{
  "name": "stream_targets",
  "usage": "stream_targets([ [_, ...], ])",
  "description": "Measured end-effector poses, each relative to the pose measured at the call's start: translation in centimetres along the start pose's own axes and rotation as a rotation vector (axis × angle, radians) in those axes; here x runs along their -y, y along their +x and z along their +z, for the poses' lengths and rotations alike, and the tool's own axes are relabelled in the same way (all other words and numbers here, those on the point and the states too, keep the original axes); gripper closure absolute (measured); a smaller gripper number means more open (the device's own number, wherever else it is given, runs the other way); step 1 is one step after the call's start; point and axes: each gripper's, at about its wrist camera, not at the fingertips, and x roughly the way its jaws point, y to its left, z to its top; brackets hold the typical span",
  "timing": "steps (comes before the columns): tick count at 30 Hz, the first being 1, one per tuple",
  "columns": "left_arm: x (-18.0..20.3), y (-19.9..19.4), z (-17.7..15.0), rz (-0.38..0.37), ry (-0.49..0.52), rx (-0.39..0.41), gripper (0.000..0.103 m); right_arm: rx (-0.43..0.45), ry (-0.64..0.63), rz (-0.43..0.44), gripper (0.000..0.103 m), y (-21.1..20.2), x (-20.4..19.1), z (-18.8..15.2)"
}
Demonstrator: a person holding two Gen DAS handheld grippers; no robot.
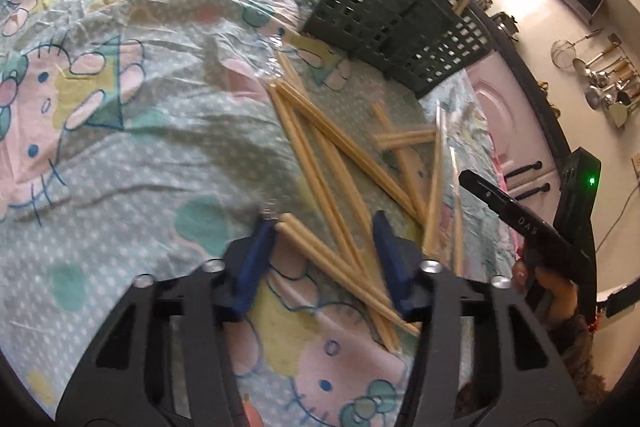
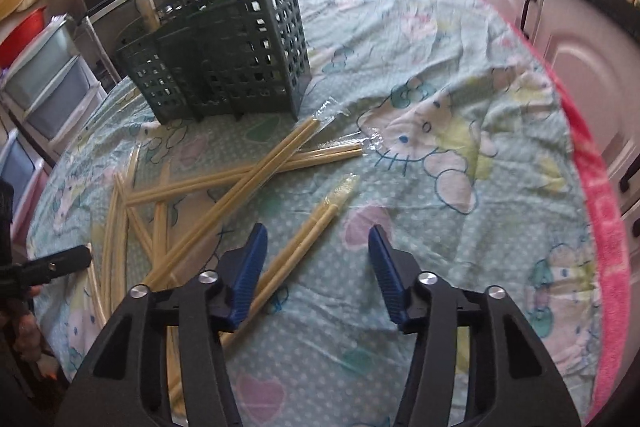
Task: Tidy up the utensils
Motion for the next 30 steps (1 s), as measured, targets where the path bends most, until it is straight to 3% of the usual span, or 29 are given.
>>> stream_targets([
  [6, -1.3, 0.0, 0.6, -0.003, -0.032, 0.001, 0.083, -0.046, 0.062, 0.014, 0.065, 1.8, 0.4, 1.3],
  [8, -1.7, 0.0, 0.7, -0.011, -0.039, 0.003, 0.087, -0.052, 0.075, 0.003, 0.073, 2.0, 0.6, 1.7],
  [11, -2.1, 0.0, 0.9, -0.021, -0.044, 0.004, 0.090, -0.054, 0.096, -0.001, 0.082, 2.3, 1.1, 2.0],
  [16, -2.5, -0.2, 0.9, -0.050, -0.047, 0.009, 0.093, -0.041, 0.138, 0.024, 0.089, 2.2, 1.9, 2.1],
  [22, -2.8, -1.0, 1.3, -0.078, -0.055, 0.017, 0.095, -0.004, 0.164, 0.064, 0.091, 0.9, 2.3, 2.3],
  [30, -0.3, -4.8, 2.9, -0.106, 0.040, 0.124, 0.097, 0.093, 0.078, 0.078, 0.093, -2.8, 0.7, 3.2],
])
